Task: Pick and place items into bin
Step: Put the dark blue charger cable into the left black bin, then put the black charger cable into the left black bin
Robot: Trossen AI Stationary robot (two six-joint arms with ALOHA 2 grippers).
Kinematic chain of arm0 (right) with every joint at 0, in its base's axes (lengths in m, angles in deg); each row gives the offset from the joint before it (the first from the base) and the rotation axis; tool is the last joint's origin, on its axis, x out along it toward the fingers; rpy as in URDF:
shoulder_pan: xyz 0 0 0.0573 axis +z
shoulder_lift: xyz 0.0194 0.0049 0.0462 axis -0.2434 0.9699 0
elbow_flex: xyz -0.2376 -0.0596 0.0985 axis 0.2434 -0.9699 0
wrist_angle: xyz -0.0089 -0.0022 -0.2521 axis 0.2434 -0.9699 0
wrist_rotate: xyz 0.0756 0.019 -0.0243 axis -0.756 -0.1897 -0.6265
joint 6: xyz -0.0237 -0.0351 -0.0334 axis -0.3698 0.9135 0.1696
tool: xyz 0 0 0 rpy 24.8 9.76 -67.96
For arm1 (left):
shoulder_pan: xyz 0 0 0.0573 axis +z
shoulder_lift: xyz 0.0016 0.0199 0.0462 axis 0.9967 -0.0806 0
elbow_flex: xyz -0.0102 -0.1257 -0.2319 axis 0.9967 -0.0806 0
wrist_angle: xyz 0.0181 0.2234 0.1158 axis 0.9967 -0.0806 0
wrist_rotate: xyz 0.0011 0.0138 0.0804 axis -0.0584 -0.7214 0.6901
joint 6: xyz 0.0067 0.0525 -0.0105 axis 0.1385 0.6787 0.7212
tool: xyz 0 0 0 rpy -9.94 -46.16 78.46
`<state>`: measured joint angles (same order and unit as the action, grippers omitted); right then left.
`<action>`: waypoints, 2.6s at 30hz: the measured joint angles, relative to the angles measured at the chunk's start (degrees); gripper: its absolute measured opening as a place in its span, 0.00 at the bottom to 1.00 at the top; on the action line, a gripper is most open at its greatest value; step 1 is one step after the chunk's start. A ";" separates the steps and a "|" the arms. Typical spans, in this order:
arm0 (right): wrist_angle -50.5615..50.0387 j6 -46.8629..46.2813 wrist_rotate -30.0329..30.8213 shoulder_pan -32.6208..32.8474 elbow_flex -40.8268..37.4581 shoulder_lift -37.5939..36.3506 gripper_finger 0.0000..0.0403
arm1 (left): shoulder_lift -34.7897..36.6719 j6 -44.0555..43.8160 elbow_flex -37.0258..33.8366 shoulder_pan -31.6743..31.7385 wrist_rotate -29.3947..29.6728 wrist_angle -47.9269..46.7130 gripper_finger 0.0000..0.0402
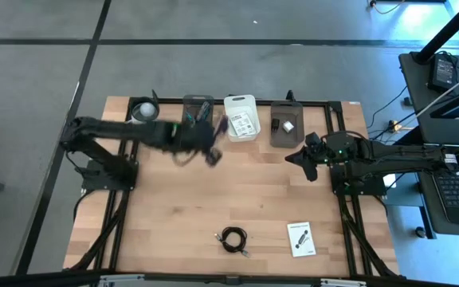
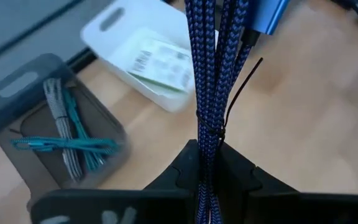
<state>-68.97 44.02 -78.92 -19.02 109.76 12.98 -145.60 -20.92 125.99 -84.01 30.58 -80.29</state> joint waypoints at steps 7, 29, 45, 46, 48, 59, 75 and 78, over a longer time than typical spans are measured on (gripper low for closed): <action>-0.02 -0.05 0.54 -0.04 0.00 0.02 0.03 | -3.04 3.63 0.09 19.12 -13.77 2.92 0.06; 0.33 -1.39 6.93 -0.14 0.00 -0.01 0.03 | -19.19 9.59 0.09 37.51 -21.93 -1.86 0.06; 0.31 -0.96 7.49 -0.89 0.00 -0.01 0.03 | -19.82 6.60 0.09 37.79 -21.33 -4.64 0.23; 0.31 -1.02 7.49 -0.89 0.00 -0.01 0.03 | -19.82 6.60 0.08 37.79 -21.33 -4.60 0.25; 0.31 -1.14 7.49 -0.89 0.00 -0.01 0.03 | -19.82 6.60 0.09 37.74 -21.37 -4.61 0.28; -0.18 1.95 7.47 -0.89 0.00 -0.01 0.03 | -12.29 1.29 0.07 35.61 -20.34 -4.21 0.28; -0.37 1.83 7.48 -0.87 0.00 -0.01 0.03 | -3.91 -2.35 0.09 8.35 -5.30 1.11 0.09; -0.31 1.65 7.47 -0.89 0.00 -0.01 0.03 | -5.27 -0.49 0.09 2.57 -3.30 1.09 0.02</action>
<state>-69.28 45.67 -71.45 -19.91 109.76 12.97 -150.87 -21.42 126.08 -81.44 27.28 -79.21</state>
